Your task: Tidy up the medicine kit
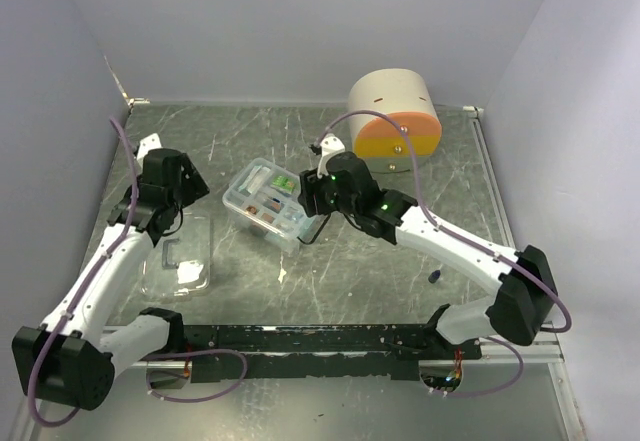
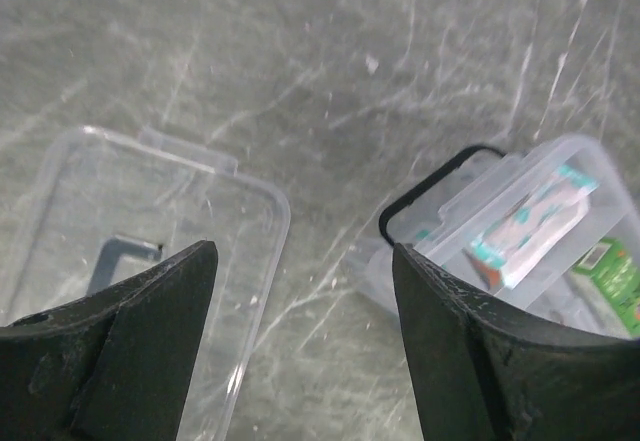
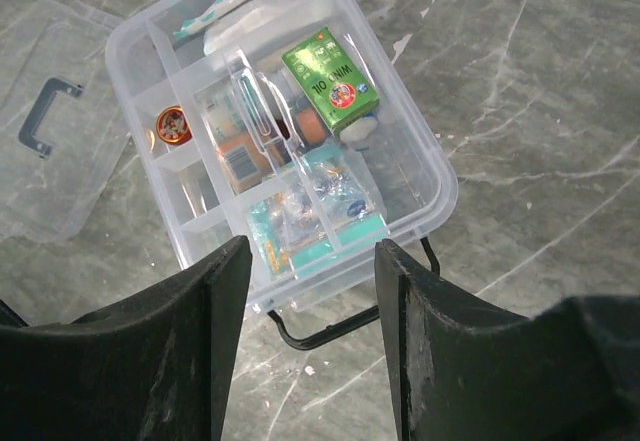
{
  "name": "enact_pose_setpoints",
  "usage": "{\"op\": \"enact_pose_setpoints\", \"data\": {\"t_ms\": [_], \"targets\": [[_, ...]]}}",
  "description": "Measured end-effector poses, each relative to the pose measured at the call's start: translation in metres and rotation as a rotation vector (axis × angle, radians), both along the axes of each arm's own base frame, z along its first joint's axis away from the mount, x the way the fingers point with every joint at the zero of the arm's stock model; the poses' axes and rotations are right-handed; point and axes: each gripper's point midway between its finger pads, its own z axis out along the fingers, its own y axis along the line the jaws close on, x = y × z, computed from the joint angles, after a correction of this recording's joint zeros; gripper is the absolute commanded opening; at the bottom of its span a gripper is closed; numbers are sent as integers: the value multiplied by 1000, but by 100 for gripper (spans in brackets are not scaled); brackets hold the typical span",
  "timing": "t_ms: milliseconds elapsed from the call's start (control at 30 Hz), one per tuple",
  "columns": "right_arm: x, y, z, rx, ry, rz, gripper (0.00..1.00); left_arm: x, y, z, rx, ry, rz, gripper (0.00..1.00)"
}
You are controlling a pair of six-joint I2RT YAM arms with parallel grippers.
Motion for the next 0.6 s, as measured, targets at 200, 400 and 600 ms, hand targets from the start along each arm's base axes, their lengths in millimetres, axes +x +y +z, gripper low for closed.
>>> {"op": "enact_pose_setpoints", "data": {"t_ms": [200,400,600], "targets": [[-4,-5,9,57,-23,-24,52,-19,-19,-60,-81,206,-63,74],[-2,-3,13,82,-35,-27,52,-45,-31,-110,-137,388,-93,60],[-2,-2,12,87,-33,-29,51,-55,-32,-134,-138,475,-91,54]]}}
